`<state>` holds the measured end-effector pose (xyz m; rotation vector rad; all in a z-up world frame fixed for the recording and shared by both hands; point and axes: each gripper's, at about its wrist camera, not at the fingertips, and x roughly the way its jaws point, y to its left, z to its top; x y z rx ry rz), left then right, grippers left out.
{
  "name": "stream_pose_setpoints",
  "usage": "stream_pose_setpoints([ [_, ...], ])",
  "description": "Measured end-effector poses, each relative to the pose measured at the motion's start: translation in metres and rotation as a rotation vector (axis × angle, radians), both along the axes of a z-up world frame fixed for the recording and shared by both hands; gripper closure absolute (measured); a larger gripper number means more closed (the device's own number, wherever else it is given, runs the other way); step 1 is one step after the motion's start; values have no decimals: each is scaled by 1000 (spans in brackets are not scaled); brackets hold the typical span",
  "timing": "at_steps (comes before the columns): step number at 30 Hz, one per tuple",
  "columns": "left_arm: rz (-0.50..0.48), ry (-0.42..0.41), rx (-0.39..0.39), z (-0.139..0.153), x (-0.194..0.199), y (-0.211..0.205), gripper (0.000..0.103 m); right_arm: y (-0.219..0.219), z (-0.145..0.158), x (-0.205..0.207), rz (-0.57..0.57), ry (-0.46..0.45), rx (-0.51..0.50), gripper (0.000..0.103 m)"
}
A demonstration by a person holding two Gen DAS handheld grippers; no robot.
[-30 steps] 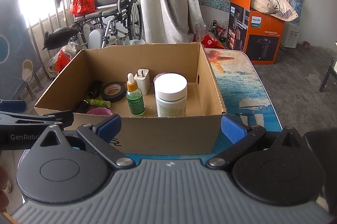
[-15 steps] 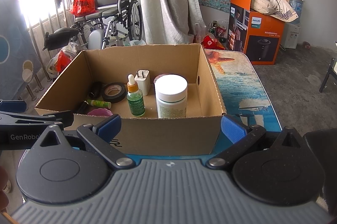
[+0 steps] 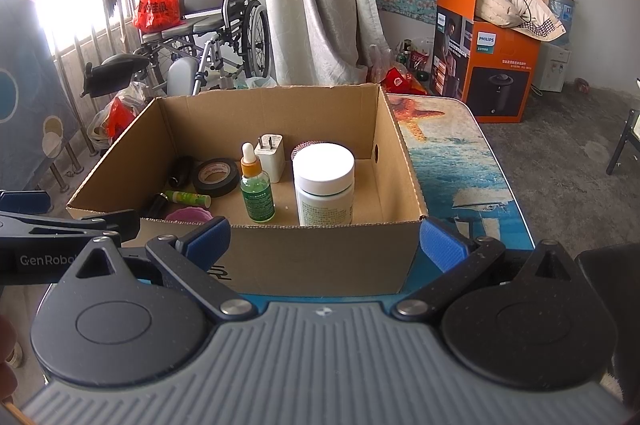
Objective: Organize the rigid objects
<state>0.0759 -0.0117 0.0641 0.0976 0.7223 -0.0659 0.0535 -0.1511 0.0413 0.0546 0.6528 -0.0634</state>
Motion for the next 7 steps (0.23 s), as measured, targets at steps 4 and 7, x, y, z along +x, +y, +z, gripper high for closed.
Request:
stream_pose_setpoints([
  [4,2,1,0,1,0,-1,0,0,0,0,0,0,0,1],
  [7,1,1,0,1,0,-1,0,0,0,0,1,0,0,1],
])
